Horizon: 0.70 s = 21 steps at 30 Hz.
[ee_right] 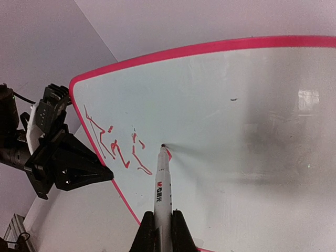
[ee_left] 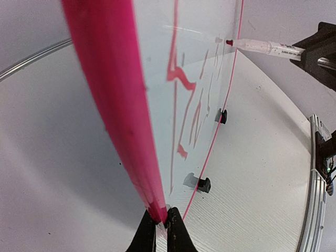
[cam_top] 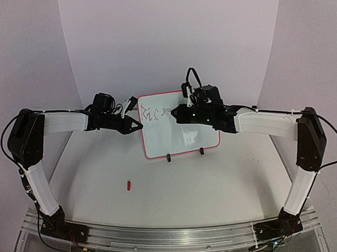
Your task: Write a sentence on the whiteboard
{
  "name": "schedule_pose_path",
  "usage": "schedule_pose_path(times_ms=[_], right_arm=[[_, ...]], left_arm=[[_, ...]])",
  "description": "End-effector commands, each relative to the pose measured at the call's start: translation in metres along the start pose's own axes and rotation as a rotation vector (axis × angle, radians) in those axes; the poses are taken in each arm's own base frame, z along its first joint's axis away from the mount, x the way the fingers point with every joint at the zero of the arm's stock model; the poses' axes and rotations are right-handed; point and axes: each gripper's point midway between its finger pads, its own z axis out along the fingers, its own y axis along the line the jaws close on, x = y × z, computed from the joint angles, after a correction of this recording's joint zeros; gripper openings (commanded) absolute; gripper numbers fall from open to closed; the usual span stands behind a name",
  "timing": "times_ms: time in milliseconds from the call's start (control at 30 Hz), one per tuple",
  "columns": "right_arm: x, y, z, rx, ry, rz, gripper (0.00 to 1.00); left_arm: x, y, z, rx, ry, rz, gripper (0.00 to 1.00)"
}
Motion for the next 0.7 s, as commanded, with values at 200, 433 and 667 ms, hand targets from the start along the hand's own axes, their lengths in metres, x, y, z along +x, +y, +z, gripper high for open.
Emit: schedule_pose_path(times_ms=[200, 433, 667], right_arm=[[-0.009, 0.013, 0.012, -0.067, 0.002, -0.003, 0.00], [0.010, 0.004, 0.015, -0.045, 0.044, 0.014, 0.00], [0.027, -0.003, 0.010, -0.025, 0.076, 0.023, 0.00]], left_arm=[[-0.004, 0.009, -0.004, -0.071, 0.012, 0.053, 0.00], [-0.005, 0.009, -0.005, -0.073, 0.010, 0.059, 0.00], [-0.004, 0.009, -0.005, -0.075, 0.012, 0.057, 0.00]])
